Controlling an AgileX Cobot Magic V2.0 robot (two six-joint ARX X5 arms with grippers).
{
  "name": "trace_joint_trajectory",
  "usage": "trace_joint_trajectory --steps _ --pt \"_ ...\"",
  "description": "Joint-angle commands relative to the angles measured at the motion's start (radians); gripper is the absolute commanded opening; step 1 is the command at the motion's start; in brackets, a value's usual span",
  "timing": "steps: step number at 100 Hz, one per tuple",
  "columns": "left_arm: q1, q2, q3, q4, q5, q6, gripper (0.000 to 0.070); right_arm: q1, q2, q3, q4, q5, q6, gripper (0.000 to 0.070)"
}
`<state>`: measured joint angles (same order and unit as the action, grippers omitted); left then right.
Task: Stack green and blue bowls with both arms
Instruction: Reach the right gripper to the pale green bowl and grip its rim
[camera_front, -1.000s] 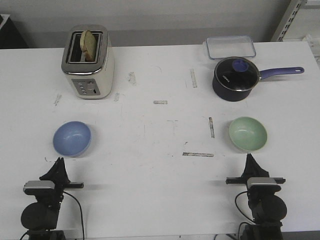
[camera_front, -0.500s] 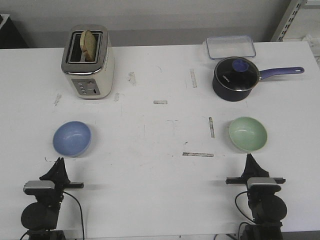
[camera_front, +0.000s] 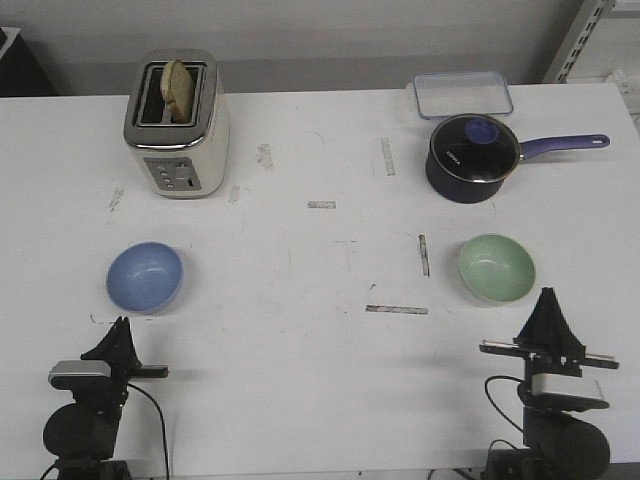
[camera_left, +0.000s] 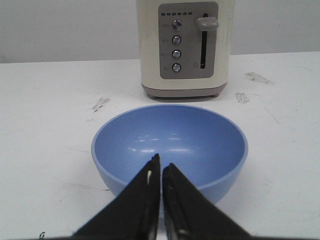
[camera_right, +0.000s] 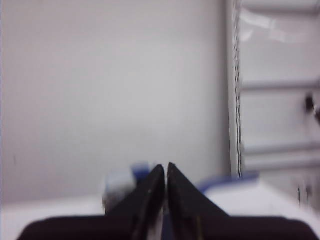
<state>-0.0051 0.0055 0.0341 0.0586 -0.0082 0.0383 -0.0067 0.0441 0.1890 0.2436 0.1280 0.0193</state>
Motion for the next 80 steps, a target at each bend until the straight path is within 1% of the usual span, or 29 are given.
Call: trace_joint_trajectory --steps 1,10,28,32,37,43,54,62,70,75,80 --pt "-0.001 -0.001 -0.021 0.013 0.001 -0.002 0.0001 0.0 0.068 0.133 -0.032 0.003 -0.023 0.0" --pt "-0.001 -0.001 -0.021 0.013 0.001 -0.002 0.0001 0.0 0.196 0.306 -0.138 -0.003 -0.023 0.0" --pt "-0.001 -0.001 -0.021 0.013 0.001 -0.002 0.0001 0.0 0.529 0.689 -0.508 -0.035 -0.025 0.0" --pt "-0.001 -0.001 -0.021 0.013 0.001 -0.002 0.0001 0.0 0.6 0.761 -0.59 -0.044 -0.025 0.0017" --pt "-0.001 -0.001 -0.021 0.013 0.001 -0.002 0.0001 -0.002 0.673 0.839 -0.685 -0.063 -0.026 0.0061" --pt "-0.001 -0.001 -0.021 0.013 0.001 -0.002 0.0001 -0.005 0.777 0.935 -0.807 -0.085 -0.037 0.0151" --pt "-0.001 -0.001 -0.021 0.013 0.001 -0.002 0.0001 -0.032 0.926 1.043 -0.96 -0.115 -0.079 0.0277" --pt "-0.001 -0.001 -0.021 0.013 0.001 -0.002 0.0001 -0.061 1.008 1.078 -1.04 -0.157 -0.107 0.0364" --pt "-0.001 -0.001 -0.021 0.013 0.001 -0.002 0.0001 -0.098 1.075 1.081 -1.081 -0.174 -0.113 0.0464" --pt "-0.001 -0.001 -0.021 0.013 0.001 -0.002 0.0001 -0.128 1.115 1.081 -1.105 -0.182 -0.135 0.0495" --pt "-0.001 -0.001 -0.021 0.013 0.001 -0.002 0.0001 -0.162 1.157 1.081 -1.123 -0.184 -0.161 0.05"
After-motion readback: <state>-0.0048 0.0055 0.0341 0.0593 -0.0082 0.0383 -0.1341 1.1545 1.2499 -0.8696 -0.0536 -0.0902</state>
